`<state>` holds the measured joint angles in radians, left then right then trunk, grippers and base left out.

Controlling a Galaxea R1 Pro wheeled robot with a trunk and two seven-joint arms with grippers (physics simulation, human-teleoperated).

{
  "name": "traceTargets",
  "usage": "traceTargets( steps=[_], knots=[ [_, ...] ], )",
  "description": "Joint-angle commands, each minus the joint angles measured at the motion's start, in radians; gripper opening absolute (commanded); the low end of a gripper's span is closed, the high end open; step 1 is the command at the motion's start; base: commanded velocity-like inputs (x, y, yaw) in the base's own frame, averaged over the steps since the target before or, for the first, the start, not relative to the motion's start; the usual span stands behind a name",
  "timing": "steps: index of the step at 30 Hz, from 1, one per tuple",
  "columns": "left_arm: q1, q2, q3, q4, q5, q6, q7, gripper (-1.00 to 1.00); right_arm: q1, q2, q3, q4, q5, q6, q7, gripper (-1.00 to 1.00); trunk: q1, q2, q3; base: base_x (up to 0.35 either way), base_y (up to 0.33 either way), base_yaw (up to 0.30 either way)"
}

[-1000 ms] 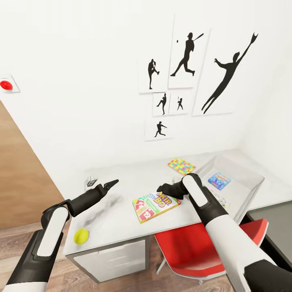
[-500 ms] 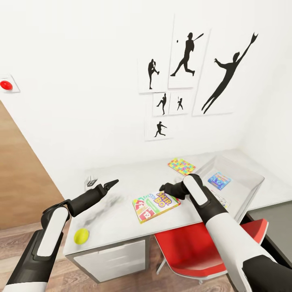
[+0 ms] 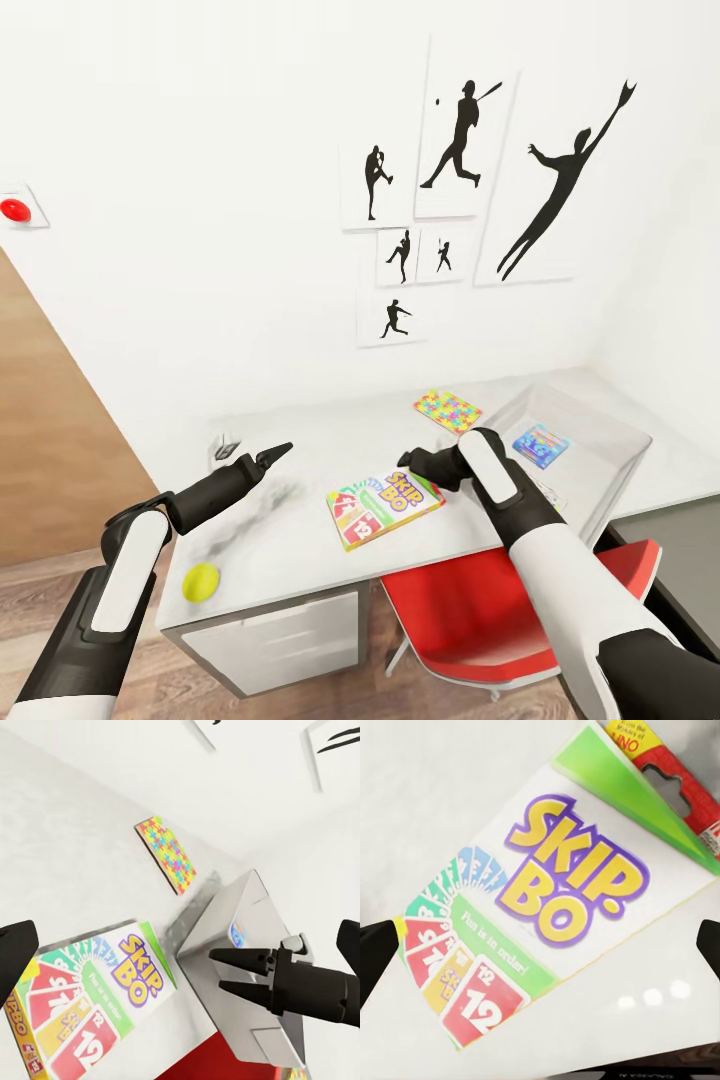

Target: Put all the toys in the child's room - the three board games (two on the bed and one on the table), the two jigsaw puzzles on the table, and the tennis ball on the table - inside the toy box on the table in the child's room.

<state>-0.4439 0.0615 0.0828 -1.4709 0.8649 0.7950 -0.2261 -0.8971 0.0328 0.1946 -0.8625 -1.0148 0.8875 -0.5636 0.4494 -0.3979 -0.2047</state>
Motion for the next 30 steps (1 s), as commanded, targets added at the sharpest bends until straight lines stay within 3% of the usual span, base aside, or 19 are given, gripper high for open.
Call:
traceTargets(
  steps=[1, 30],
  knots=[
    [-0.001, 0.000, 0.002, 0.000, -0.002, 0.006, -0.004, 1.00, -0.001, 0.000, -0.002, -0.001, -0.010, 0.000, -0.010, 1.00, 0.001, -0.002, -0.002, 0.000, 0.000, 0.000],
    [-0.001, 0.000, 0.002, 0.000, -0.003, 0.006, -0.004, 1.00, -0.002, -0.004, -0.019, 0.000, -0.011, -0.001, -0.010, 1.00, 0.001, -0.002, -0.039, 0.000, 0.000, 0.000]
  ],
)
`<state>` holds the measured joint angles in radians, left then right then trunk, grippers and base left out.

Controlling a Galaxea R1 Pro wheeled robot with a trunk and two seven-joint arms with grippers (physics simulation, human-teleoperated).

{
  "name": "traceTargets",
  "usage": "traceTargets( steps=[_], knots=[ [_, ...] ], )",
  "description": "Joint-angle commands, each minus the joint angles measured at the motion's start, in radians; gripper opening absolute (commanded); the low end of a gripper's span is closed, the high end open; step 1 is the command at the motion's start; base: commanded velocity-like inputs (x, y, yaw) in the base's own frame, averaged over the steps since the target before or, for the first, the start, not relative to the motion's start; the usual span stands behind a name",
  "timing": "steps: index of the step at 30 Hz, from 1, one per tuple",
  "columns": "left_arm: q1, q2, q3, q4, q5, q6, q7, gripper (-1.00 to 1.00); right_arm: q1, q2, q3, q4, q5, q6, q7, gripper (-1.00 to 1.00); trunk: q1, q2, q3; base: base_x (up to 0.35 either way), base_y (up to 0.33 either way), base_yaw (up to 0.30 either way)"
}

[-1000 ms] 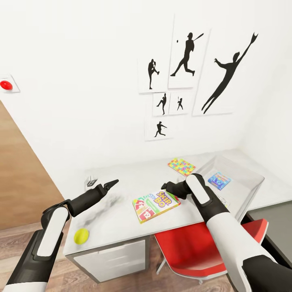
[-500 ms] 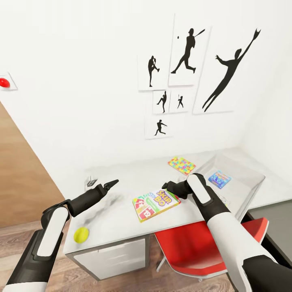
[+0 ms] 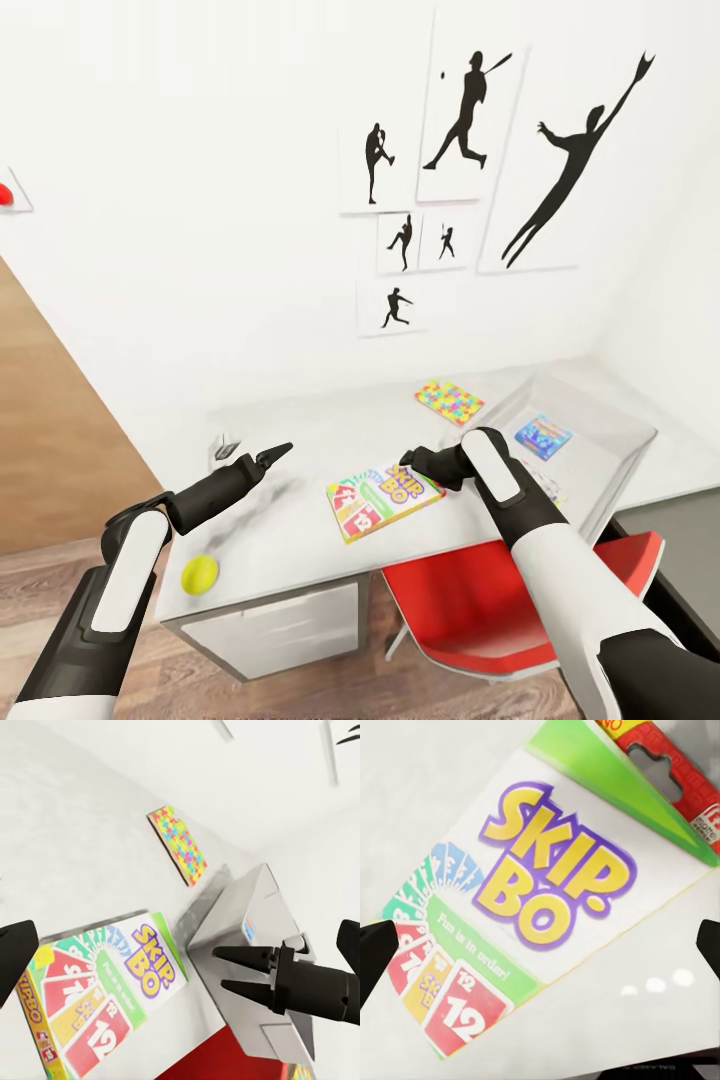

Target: Put all the toys in the child's room - the three board games (two on the bed and one on the table), the two jigsaw puzzles on the table, and the tennis ball on the table - inside the toy box on the table in the child's room.

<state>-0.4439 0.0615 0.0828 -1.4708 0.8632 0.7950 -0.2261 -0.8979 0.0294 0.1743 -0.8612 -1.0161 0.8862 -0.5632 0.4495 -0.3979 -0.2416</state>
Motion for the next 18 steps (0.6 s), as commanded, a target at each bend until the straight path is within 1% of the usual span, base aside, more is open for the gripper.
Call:
traceTargets(
  steps=[1, 12, 18],
  knots=[
    [-0.001, 0.000, 0.002, 0.000, -0.001, 0.006, -0.004, 1.00, -0.001, 0.000, 0.001, -0.001, -0.010, 0.000, -0.010, 1.00, 0.001, -0.002, -0.004, 0.000, 0.000, 0.000],
    [-0.001, 0.000, 0.002, 0.000, 0.000, 0.006, -0.004, 1.00, -0.001, -0.004, -0.005, 0.003, -0.010, 0.000, -0.010, 1.00, 0.001, -0.002, -0.021, 0.000, 0.000, 0.000],
    [-0.001, 0.000, 0.002, 0.000, -0.001, 0.006, -0.004, 1.00, -0.001, -0.004, -0.027, 0.007, -0.010, -0.001, -0.011, 1.00, 0.001, -0.002, -0.031, 0.000, 0.000, 0.000]
  ],
)
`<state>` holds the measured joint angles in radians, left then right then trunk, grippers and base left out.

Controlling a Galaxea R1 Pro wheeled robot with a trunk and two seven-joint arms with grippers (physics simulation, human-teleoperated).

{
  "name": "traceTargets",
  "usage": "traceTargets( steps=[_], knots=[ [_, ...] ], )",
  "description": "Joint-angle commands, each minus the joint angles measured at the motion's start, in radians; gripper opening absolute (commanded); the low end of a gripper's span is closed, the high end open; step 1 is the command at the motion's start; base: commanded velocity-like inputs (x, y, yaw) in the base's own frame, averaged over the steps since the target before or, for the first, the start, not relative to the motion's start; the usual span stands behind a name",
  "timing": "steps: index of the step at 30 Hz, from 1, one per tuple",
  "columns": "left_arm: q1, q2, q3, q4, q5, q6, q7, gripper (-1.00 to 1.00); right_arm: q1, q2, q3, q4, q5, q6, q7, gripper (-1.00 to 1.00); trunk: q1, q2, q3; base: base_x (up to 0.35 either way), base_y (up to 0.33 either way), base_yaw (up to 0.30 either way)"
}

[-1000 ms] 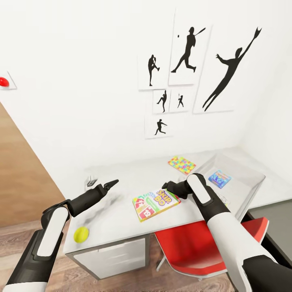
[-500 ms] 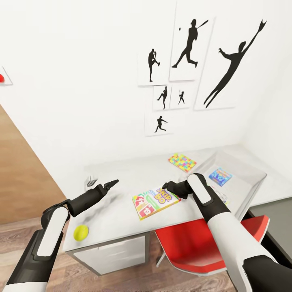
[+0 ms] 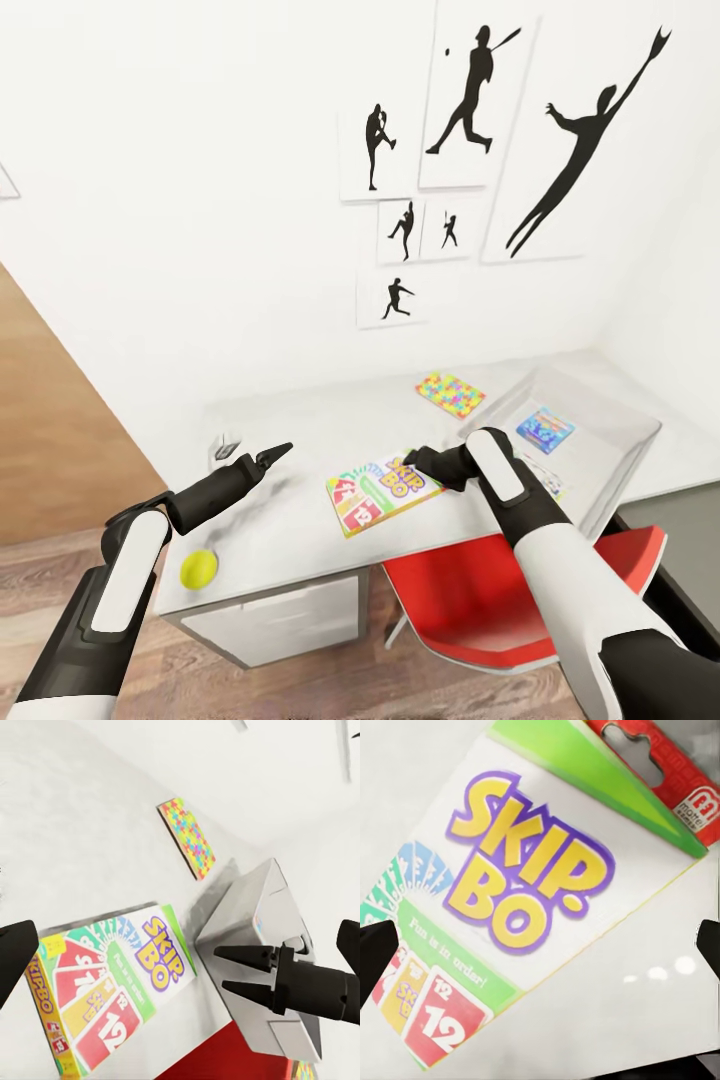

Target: Put all the toys in the child's room - the three board games (two on the bed and one on the table), the two jigsaw puzzles on the table, and the tennis ball on the table - inside the toy box on the table in the child's room.

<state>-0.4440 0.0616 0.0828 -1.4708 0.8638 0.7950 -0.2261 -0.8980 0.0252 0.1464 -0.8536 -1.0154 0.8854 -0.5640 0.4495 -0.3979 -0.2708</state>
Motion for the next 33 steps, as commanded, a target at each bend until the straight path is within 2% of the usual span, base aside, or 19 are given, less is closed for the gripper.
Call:
traceTargets(
  steps=[1, 12, 33],
  knots=[
    [-0.001, 0.000, 0.002, 0.000, -0.001, 0.005, -0.004, 1.00, -0.001, 0.000, -0.005, 0.001, -0.010, 0.000, -0.011, 1.00, 0.001, -0.002, -0.004, 0.000, 0.000, 0.000],
    [-0.001, 0.000, 0.002, 0.000, 0.000, 0.006, -0.004, 1.00, -0.002, -0.001, -0.032, 0.022, -0.010, -0.018, -0.011, 1.00, 0.001, -0.002, -0.021, 0.000, 0.000, 0.000],
    [-0.001, 0.000, 0.002, 0.000, 0.003, 0.006, -0.005, 1.00, -0.002, 0.004, -0.038, 0.031, -0.008, -0.063, -0.011, 1.00, 0.001, -0.002, -0.056, 0.000, 0.000, 0.000]
  ],
)
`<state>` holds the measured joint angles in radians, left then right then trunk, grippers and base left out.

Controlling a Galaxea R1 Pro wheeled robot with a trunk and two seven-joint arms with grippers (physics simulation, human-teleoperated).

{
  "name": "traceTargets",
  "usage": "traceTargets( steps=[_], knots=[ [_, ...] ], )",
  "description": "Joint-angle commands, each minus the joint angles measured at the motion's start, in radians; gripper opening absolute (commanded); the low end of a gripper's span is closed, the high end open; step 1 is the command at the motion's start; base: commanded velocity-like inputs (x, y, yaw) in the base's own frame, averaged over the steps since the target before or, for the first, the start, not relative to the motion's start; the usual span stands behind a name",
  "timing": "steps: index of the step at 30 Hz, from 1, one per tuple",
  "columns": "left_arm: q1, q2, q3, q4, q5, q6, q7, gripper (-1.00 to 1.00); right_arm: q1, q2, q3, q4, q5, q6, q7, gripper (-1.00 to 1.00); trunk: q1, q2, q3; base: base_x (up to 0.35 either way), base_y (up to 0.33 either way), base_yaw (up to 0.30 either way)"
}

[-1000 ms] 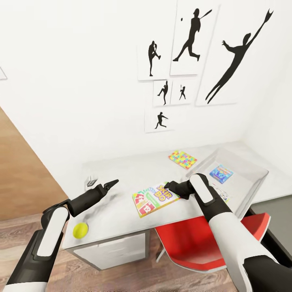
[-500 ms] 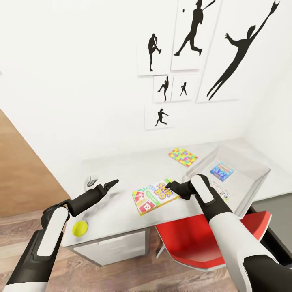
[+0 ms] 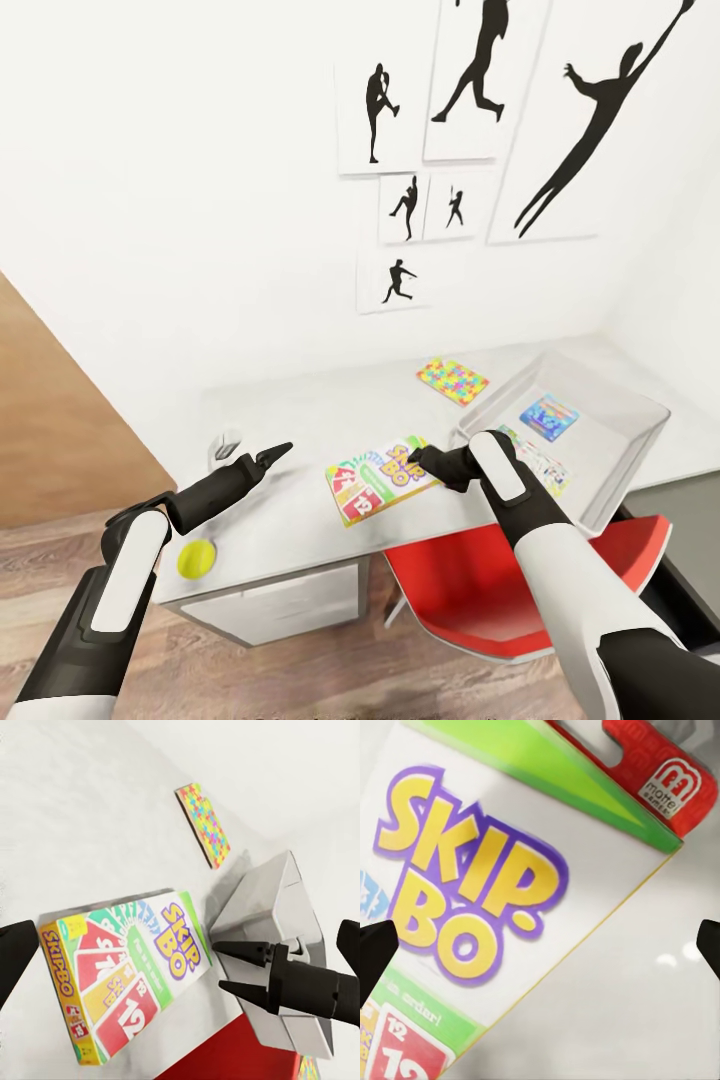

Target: Put all the toys in the child's room - the three board games (two on the bed and one on the table), the two jigsaw puzzles on the table, and the tennis ball on the table - inside the toy box on the table in the child's room.

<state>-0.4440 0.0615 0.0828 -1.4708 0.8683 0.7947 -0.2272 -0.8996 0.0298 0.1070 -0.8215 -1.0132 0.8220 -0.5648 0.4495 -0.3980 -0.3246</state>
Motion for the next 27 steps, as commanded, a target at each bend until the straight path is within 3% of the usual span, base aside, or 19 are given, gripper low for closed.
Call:
traceTargets(
  steps=[1, 27],
  knots=[
    [-0.001, 0.000, 0.002, 0.000, -0.001, 0.006, -0.004, 1.00, -0.001, 0.000, 0.001, -0.001, -0.010, 0.000, -0.010, 1.00, 0.000, -0.002, -0.003, 0.000, 0.000, 0.000],
    [-0.001, 0.000, 0.002, 0.000, -0.001, 0.006, -0.003, 1.00, -0.012, -0.008, 0.001, -0.001, -0.010, -0.004, -0.009, 1.00, 0.000, -0.002, -0.046, 0.000, 0.000, 0.000]
  ],
)
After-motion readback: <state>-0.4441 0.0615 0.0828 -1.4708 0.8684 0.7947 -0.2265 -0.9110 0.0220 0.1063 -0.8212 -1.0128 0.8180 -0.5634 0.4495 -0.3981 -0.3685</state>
